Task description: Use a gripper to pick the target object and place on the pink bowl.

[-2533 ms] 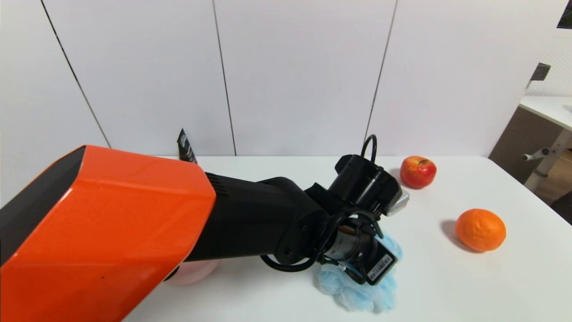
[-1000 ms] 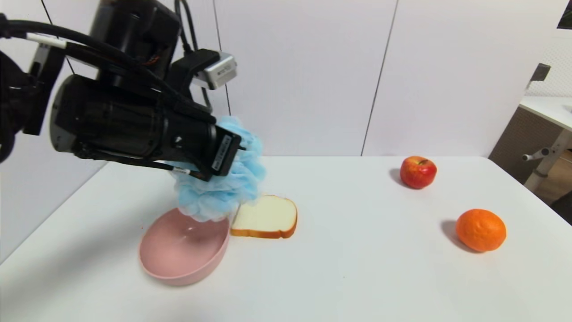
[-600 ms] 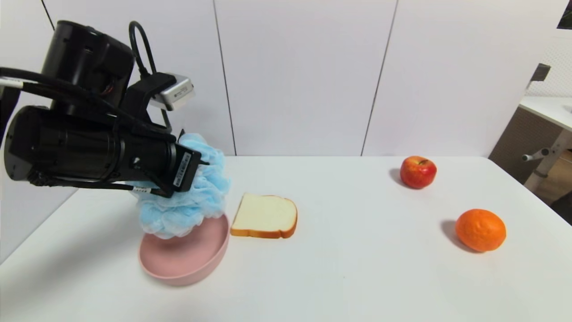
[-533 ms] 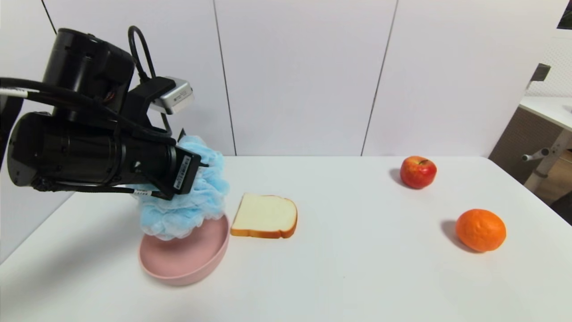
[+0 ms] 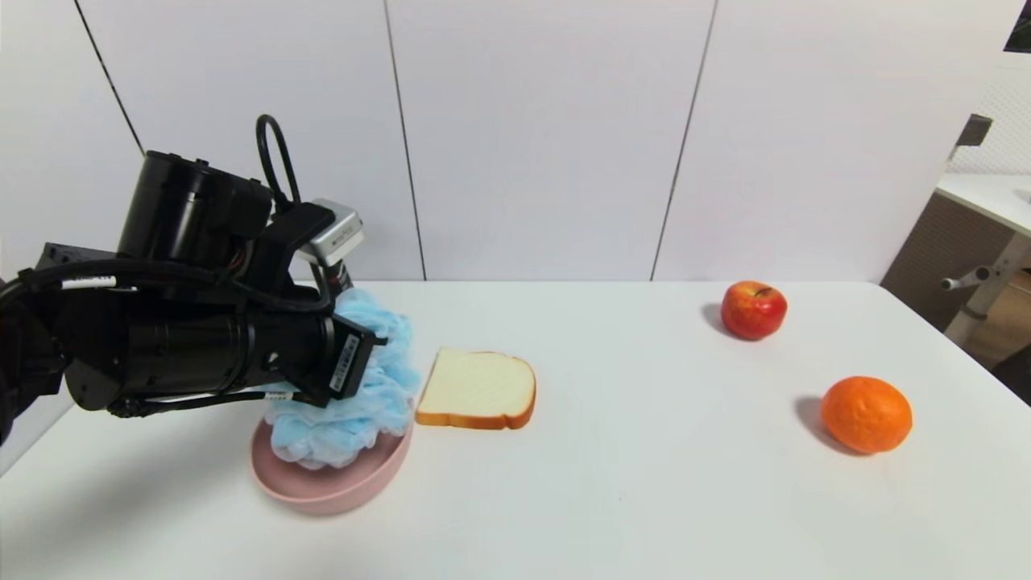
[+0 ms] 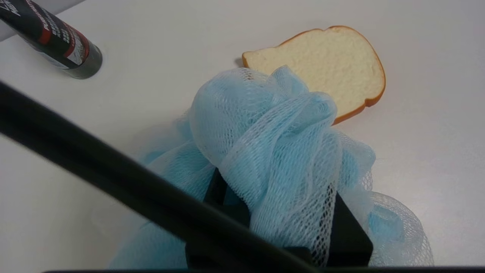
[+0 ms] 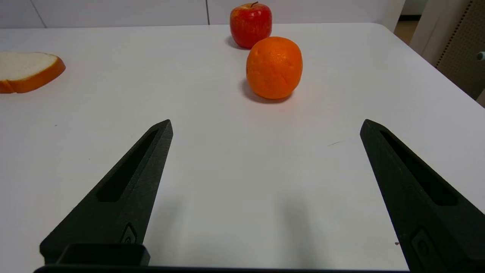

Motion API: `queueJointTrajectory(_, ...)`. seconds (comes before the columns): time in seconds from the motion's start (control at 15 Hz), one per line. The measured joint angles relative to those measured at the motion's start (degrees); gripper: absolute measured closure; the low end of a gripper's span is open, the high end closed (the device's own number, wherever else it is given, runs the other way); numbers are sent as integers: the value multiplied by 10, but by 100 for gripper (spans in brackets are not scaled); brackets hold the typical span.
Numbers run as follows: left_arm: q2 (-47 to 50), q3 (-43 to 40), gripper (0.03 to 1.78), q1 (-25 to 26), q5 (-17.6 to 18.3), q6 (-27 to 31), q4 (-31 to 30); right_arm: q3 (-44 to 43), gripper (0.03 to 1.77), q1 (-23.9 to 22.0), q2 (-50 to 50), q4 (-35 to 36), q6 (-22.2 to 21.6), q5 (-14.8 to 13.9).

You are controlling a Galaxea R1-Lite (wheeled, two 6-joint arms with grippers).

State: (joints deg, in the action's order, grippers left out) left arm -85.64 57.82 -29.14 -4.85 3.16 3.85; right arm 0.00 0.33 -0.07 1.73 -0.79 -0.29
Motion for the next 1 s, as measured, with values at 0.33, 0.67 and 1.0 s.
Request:
queueJointTrajectory(0.33,0,-5,80,0,0,3,-2,0,9,0,0,0,0,0)
queueJointTrajectory(0.67,2,-3,46,0,1,21,-39,0,9,0,0,0,0,0)
queueJointTrajectory(1.0,20,27,30,2,0,24,-39,0,9,0,0,0,0,0)
